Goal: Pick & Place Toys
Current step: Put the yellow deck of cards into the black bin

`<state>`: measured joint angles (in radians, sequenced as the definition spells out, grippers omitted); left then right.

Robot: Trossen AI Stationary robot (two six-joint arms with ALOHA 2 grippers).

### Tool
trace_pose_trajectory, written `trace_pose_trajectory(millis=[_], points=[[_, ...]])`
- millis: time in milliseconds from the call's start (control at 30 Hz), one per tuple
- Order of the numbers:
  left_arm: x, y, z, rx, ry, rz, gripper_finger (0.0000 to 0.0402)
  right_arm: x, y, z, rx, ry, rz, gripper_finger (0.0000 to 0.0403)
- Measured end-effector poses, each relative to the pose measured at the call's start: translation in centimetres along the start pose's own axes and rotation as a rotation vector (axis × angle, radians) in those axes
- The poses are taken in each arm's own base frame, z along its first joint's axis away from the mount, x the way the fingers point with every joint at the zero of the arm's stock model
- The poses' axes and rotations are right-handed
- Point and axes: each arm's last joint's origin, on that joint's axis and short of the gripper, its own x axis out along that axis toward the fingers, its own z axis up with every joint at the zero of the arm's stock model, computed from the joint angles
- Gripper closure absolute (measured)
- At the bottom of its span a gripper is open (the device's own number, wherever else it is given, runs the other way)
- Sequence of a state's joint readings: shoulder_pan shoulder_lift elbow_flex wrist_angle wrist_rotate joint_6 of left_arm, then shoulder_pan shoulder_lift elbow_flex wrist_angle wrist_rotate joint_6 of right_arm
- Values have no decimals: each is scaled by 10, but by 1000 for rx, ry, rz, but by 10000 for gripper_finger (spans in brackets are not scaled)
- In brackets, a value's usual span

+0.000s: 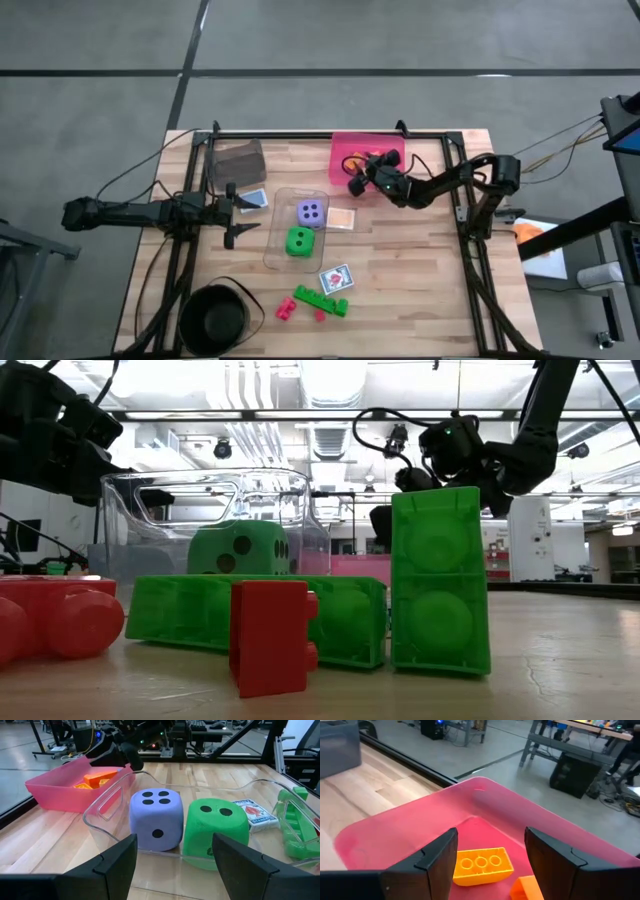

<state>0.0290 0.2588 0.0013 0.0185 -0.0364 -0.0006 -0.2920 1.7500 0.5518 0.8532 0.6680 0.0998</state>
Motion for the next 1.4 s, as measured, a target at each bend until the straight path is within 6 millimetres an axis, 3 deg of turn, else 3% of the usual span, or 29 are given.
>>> trace_pose_trajectory(millis=[133,400,567,833,1133,1400], points=[[0,0,0,0,0,0,144,1,4,6,14,-12,89,171],[0,0,0,0,0,0,144,-14,17,52,72,-146,633,171],[0,0,0,0,0,0,144,-42,19,84,123,-289,767,171],[0,0,0,0,0,0,144,-100,29,117,126,-492,771,171],[0,0,0,0,0,0,144,-147,68,105,37,-639,747,171],[0,0,0,0,0,0,144,-168,89,57,-86,-527,853,171]])
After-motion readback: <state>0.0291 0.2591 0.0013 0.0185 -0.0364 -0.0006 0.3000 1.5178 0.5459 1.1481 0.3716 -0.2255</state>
